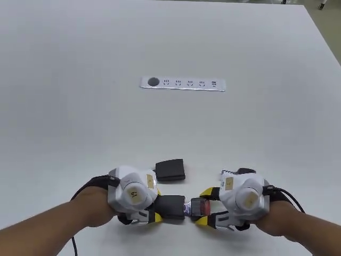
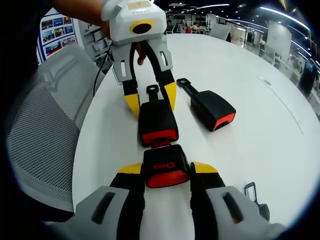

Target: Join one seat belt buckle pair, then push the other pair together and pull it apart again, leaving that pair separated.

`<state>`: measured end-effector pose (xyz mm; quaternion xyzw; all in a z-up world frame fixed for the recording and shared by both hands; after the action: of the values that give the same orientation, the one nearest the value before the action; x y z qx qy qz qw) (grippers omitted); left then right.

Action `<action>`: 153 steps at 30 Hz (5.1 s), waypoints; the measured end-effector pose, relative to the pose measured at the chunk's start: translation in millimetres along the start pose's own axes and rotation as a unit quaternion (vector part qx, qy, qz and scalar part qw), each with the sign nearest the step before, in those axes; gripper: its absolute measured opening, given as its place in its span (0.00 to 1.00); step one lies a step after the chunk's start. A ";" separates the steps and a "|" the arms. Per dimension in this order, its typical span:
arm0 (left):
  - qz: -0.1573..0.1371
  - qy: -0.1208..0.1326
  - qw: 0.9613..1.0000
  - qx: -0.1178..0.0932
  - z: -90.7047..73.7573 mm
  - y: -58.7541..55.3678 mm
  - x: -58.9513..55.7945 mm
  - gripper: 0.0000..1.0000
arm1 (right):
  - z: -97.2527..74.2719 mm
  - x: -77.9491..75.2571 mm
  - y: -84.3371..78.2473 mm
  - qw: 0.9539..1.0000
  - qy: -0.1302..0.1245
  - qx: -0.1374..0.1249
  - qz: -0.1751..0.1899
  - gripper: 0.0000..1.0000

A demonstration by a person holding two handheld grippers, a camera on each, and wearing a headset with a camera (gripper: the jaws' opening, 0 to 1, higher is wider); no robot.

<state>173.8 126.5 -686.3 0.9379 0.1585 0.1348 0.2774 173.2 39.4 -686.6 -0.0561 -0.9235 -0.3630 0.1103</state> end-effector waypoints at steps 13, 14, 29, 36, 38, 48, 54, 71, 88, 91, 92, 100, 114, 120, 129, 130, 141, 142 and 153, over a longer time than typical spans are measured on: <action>0.005 -0.003 1.000 -0.002 0.2 0.1 1.0 0.31 | 5.9 4.0 4.5 1.000 0.002 -0.009 -0.002 0.33; 0.004 -0.003 1.000 -0.002 0.2 0.0 1.1 0.31 | 5.8 4.5 5.3 1.000 0.001 -0.009 -0.002 0.33; 0.013 -0.010 1.000 -0.014 1.8 -3.1 0.5 0.31 | 5.5 0.1 3.6 1.000 0.005 -0.009 -0.012 0.33; 0.026 -0.014 0.999 -0.031 0.5 -3.5 1.1 0.31 | 3.4 1.2 4.0 1.000 0.010 -0.013 -0.020 0.33; 0.033 -0.018 0.999 -0.036 0.2 -3.2 1.1 0.31 | 2.5 0.5 3.4 1.000 0.007 -0.020 -0.019 0.33; 0.036 -0.035 0.997 -0.059 -2.1 -2.2 0.3 0.30 | -1.7 1.4 4.0 0.999 0.014 -0.036 -0.029 0.32; 0.036 -0.038 0.996 -0.073 -3.2 -3.6 0.8 0.30 | -3.2 2.9 6.7 0.998 0.013 -0.044 -0.033 0.32; 0.032 -0.048 0.995 -0.084 -5.9 -1.4 -0.6 0.30 | -3.7 5.2 8.7 0.998 0.016 -0.057 -0.034 0.32; 0.033 -0.045 0.996 -0.069 -4.9 -2.8 0.2 0.31 | -1.4 3.9 7.3 0.998 0.006 -0.046 -0.033 0.34; 0.038 -0.043 0.997 -0.059 -4.6 -2.0 0.0 0.31 | -1.2 3.6 7.3 0.999 0.004 -0.037 -0.030 0.34; 0.040 -0.042 0.997 -0.058 -4.5 -3.0 0.8 0.32 | -1.1 3.6 7.2 0.999 0.003 -0.034 -0.034 0.34; 0.008 -0.029 0.999 -0.038 -4.1 -4.7 1.5 0.41 | 2.8 10.8 10.0 0.999 -0.003 -0.025 -0.036 0.43; -0.034 -0.007 0.997 -0.071 -27.0 11.2 10.5 0.66 | -28.6 -1.7 18.6 0.996 -0.052 -0.078 0.008 0.70; -0.051 0.014 0.995 -0.081 -40.7 21.1 24.4 0.71 | -45.9 -8.1 22.3 0.993 -0.066 -0.099 0.021 0.72; -0.060 0.048 0.993 -0.087 -52.6 27.7 53.2 0.72 | -70.8 -24.3 9.9 0.990 -0.092 -0.105 0.029 0.74; -0.062 0.050 0.993 -0.086 -50.5 24.6 57.6 0.72 | -74.1 -25.9 6.5 0.990 -0.096 -0.103 0.029 0.74; -0.055 0.057 0.993 -0.084 -40.9 36.4 73.0 0.70 | -109.3 -48.1 -20.6 0.987 -0.115 -0.096 0.050 0.77; -0.054 0.058 0.993 -0.085 -38.5 35.7 78.5 0.70 | -111.8 -49.8 -21.7 0.987 -0.114 -0.099 0.053 0.77; -0.051 0.043 0.995 -0.076 -12.1 33.9 89.0 0.69 | -121.2 -73.1 -42.7 0.988 -0.111 -0.084 0.069 0.75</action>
<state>258.5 138.4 -642.7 0.8983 0.2069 0.1720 0.3473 256.0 -76.3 -646.3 -0.1689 -0.8901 -0.4224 0.0269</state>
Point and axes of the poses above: the centre of the closed fingertips' face, and the gripper's own axes: z roughly forward along the fingers, x roughly to its left, y roughly out of its top, the point moved 1 cm from there along -z, roughly backward along the fingers, and after that the axes turned 14 degrees about y, right-handed, at the moved point
